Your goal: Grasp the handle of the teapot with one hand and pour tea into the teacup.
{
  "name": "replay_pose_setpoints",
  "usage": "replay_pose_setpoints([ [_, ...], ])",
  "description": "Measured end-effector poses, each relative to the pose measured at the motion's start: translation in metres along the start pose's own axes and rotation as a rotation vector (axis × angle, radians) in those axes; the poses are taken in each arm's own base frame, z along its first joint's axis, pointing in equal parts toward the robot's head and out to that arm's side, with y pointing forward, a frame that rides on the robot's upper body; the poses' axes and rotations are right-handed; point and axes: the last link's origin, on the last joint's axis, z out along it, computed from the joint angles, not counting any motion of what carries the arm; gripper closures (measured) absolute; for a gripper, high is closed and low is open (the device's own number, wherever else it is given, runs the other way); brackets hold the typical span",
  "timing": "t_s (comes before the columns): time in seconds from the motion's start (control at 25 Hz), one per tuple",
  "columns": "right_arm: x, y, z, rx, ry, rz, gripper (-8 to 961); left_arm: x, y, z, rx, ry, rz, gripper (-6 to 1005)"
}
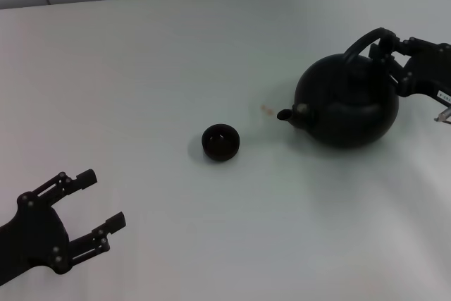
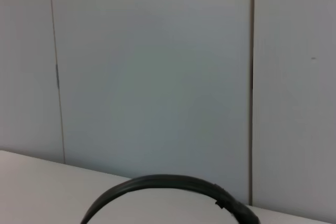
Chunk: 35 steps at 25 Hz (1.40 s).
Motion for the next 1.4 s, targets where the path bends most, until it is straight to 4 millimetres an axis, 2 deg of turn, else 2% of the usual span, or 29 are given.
replay_pose_setpoints([
  [0.24, 0.001, 0.000, -0.004, 0.003, -0.007, 0.006, 640, 0.000, 0.000, 0.000, -0.001, 0.001, 0.001, 197],
  [0.4, 0.004, 0.003, -0.017, -0.004, -0.025, 0.016, 479, 0.000, 0.000, 0.000, -0.003, 0.002, 0.001, 197],
  [0.44, 0.005, 0.004, -0.023, 0.000, -0.032, 0.019, 439, 0.001, 0.000, 0.000, -0.003, 0.002, 0.001, 197],
  [0.64, 0.018, 0.011, -0.067, 0.064, -0.099, 0.051, 360, 0.000, -0.001, 0.002, -0.007, -0.006, 0.003, 197],
  [0.8, 0.030, 0.020, -0.098, 0.133, -0.145, 0.073, 360, -0.001, -0.002, 0.004, -0.006, -0.016, 0.006, 197],
  [1.0, 0.030, 0.027, -0.108, 0.120, -0.167, 0.075, 360, 0.001, -0.005, 0.009, -0.017, -0.016, 0.013, 197],
  [1.12, 0.021, 0.031, -0.112, 0.004, -0.164, 0.033, 360, 0.004, -0.008, 0.012, -0.028, -0.018, 0.019, 197],
  [1.16, 0.015, 0.033, -0.114, -0.137, -0.101, 0.015, 360, 0.005, -0.010, 0.014, -0.033, -0.020, 0.021, 197],
  [1.2, 0.015, 0.033, -0.114, -0.137, -0.101, 0.015, 360, 0.007, -0.012, 0.016, -0.045, -0.026, 0.025, 197],
  [1.36, 0.002, 0.026, -0.108, -0.409, 0.162, 0.020, 360, 0.016, -0.023, 0.024, -0.117, -0.088, 0.034, 197],
  [1.4, 0.002, 0.026, -0.108, -0.409, 0.162, 0.020, 360, 0.019, -0.028, 0.027, -0.141, -0.118, 0.038, 197],
])
